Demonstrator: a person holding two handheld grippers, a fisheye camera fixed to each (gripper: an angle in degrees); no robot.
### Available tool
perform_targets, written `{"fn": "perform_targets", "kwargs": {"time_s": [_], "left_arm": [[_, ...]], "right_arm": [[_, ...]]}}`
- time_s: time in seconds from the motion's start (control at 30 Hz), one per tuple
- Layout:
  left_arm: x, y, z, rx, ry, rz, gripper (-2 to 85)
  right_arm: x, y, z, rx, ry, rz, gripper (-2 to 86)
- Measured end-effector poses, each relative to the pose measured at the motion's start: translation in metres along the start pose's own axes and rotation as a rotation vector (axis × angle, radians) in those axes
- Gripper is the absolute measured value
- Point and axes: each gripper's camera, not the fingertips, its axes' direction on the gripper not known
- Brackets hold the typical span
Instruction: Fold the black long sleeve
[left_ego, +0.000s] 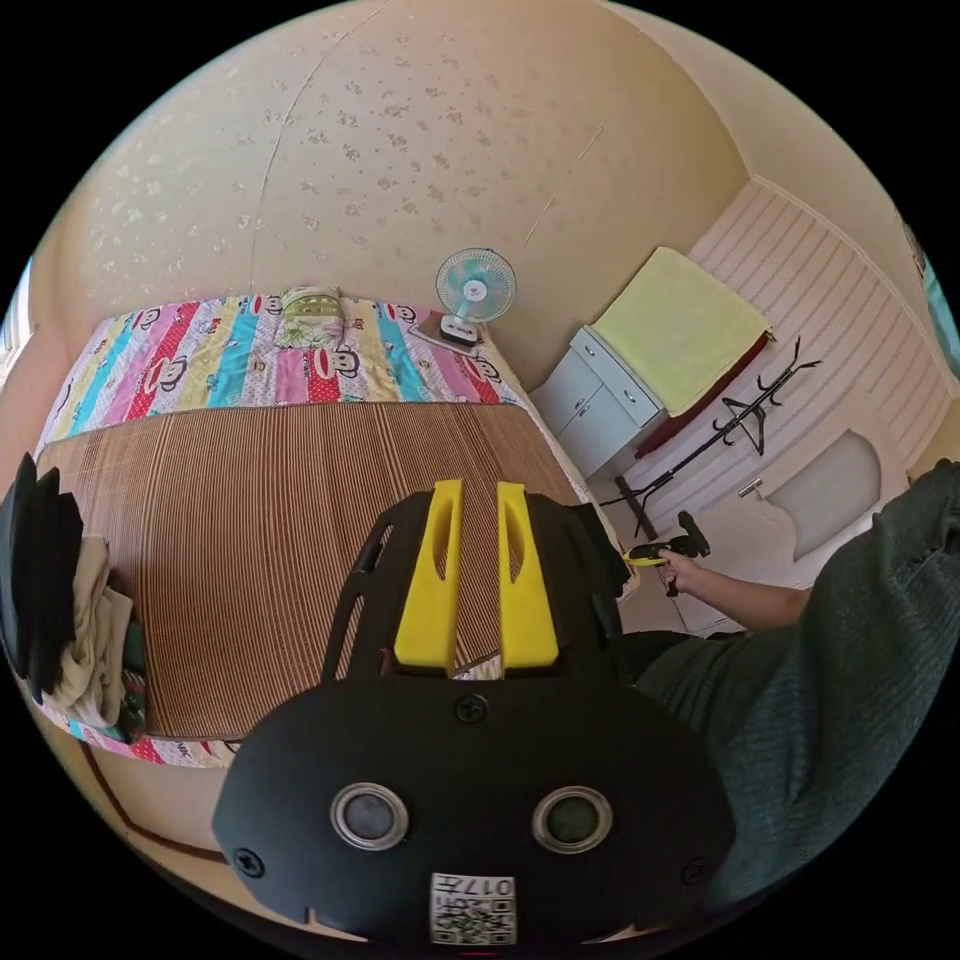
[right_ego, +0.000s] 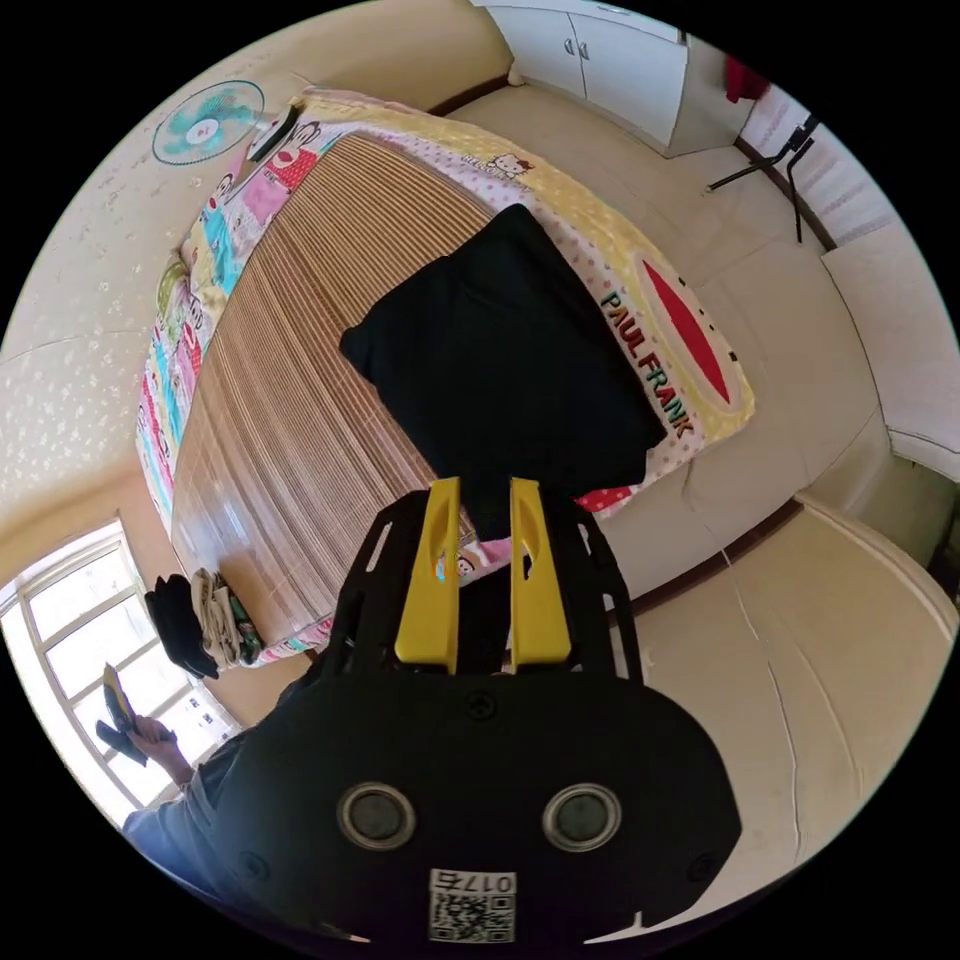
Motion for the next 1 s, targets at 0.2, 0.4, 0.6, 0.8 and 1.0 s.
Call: {"fn": "perform_targets", "kwargs": {"time_s": [0.2, 0.4, 0.6, 0.8, 1.0], "left_arm": [[0.03, -0.032, 0.039, -0.097, -0.012, 0.033, 8.2], [0.0, -0.064, 0.053, -0.098, 0.028, -0.051, 7.6], [-0.025, -0.106, 0.088, -0.123, 0.196, -0.077, 7.7], [-0.05, -0.14, 0.159, -0.328, 0.501, -0.175, 15.9], [-0.086, -0.16, 0.181, -0.467, 0.591, -0.267, 20.7]], "right_arm": [[0.035, -0.065, 0.035, -0.077, 0.086, -0.016, 11.0], [0.042, -0.036, 0.072, -0.101, 0.026, -0.009, 6.2], [-0.011, 0.065, 0.016, 0.079, -0.417, -0.381, 3.7], [-0.109, 0.163, -0.014, 0.123, -0.737, -0.926, 3.0], [-0.215, 0.265, -0.044, 0.176, -0.86, -1.37, 2.8]]}}
